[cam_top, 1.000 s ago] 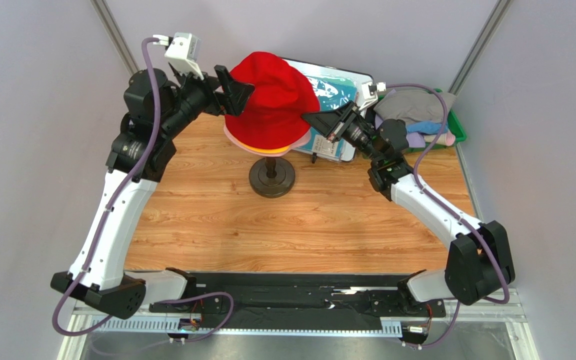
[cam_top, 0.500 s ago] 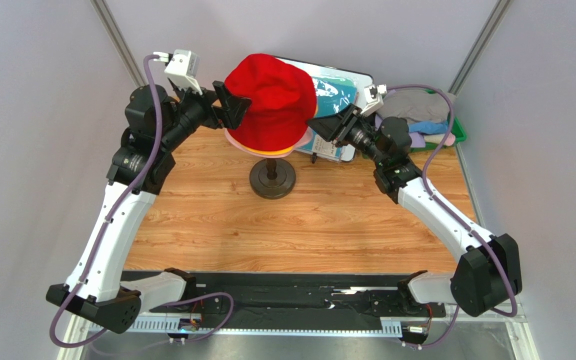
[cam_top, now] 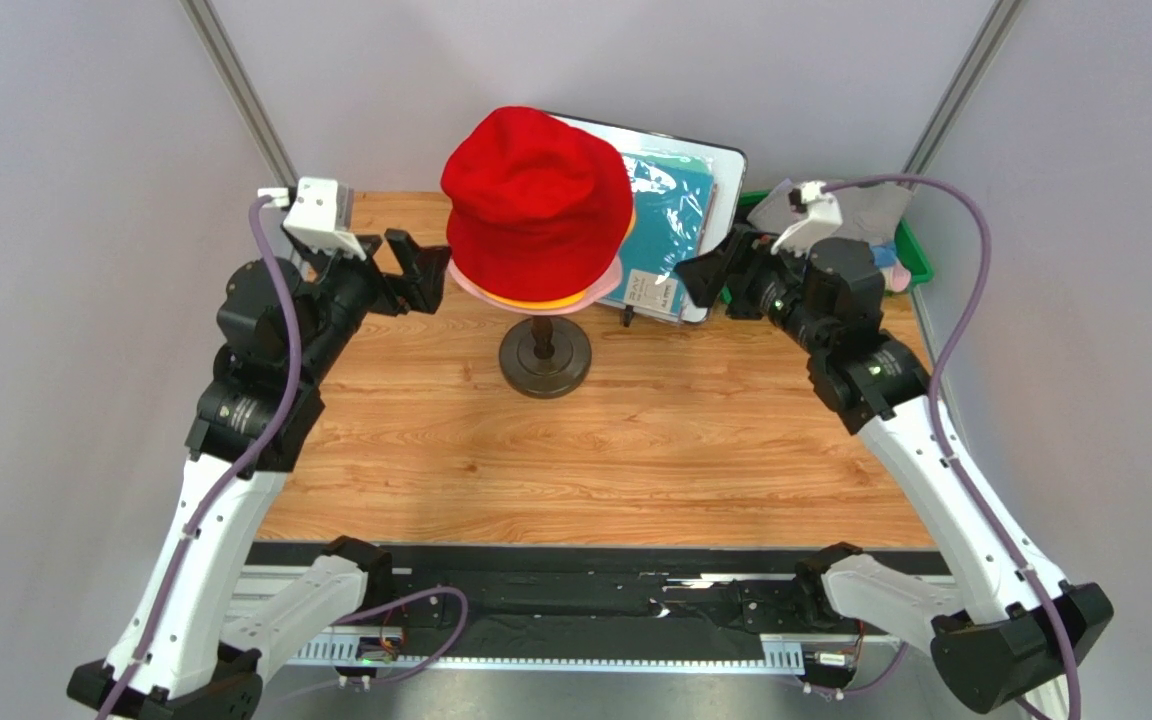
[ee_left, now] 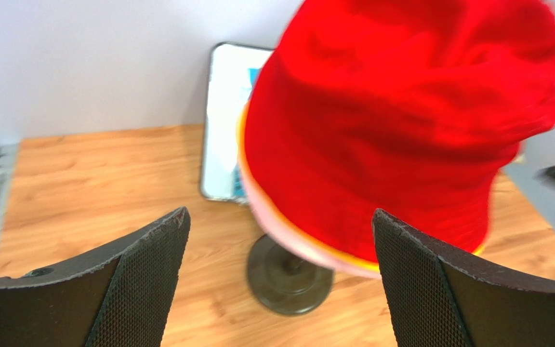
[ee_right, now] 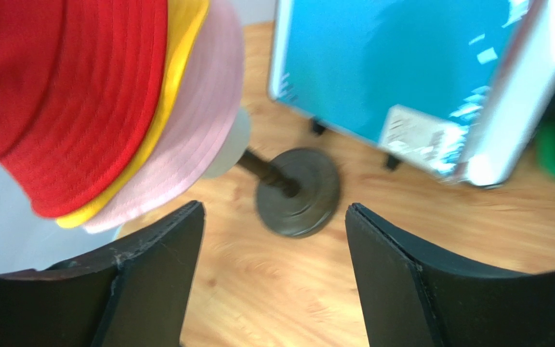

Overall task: Stack the hats
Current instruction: Stack the hat on the hat, then pick up the hat from the bin, then stack the hat on the hat.

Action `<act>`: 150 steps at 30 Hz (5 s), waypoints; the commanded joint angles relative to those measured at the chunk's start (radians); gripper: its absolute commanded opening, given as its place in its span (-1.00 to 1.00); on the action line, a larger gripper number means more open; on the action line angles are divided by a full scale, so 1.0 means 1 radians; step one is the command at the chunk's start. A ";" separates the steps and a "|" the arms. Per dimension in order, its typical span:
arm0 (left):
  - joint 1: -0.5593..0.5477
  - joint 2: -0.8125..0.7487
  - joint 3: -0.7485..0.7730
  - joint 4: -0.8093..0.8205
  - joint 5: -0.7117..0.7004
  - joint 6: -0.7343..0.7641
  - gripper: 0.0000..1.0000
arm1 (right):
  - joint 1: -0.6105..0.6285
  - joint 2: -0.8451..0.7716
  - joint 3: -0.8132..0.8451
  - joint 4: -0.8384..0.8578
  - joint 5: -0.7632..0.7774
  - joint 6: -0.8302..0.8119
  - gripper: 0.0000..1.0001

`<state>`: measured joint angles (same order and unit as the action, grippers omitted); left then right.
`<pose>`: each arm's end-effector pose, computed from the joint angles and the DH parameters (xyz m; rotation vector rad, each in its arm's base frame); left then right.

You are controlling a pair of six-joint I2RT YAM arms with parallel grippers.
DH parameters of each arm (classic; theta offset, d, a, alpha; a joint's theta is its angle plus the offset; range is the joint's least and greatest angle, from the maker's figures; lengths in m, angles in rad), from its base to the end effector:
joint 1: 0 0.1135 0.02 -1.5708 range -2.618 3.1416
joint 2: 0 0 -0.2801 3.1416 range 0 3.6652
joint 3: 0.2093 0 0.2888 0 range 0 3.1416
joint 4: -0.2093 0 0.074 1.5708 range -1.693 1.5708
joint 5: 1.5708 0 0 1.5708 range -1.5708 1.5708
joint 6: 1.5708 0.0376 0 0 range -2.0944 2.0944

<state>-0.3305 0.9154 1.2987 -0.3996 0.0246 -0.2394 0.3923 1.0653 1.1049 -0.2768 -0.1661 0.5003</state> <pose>0.1893 -0.0659 0.4950 0.0926 1.6036 -0.4632 0.2492 0.1098 0.4036 -0.0214 1.8751 0.7762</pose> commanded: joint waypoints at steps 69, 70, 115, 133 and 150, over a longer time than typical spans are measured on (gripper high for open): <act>0.010 -0.113 -0.161 -0.004 -0.134 0.112 0.99 | -0.440 0.952 0.638 -0.107 0.715 0.161 -1.00; 0.010 -0.110 -0.161 -0.004 -0.134 0.112 0.99 | -0.440 0.902 0.624 -0.095 0.703 0.161 -1.00; -0.082 -0.156 -0.161 0.102 0.359 0.155 0.84 | -0.423 0.119 0.718 -0.391 -0.416 -0.053 -1.00; -0.764 0.132 0.152 0.001 0.038 0.437 0.86 | -0.421 -0.148 0.446 -0.003 -0.908 0.474 -1.00; -0.823 0.290 0.263 0.160 0.009 0.489 0.86 | -0.402 -0.149 0.406 0.179 -0.980 0.658 -1.00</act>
<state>-1.1461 1.2251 1.5311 -0.3393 0.0509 0.2173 -0.0200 0.9268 1.5124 -0.1596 -1.1191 1.1103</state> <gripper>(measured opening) 0.940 0.006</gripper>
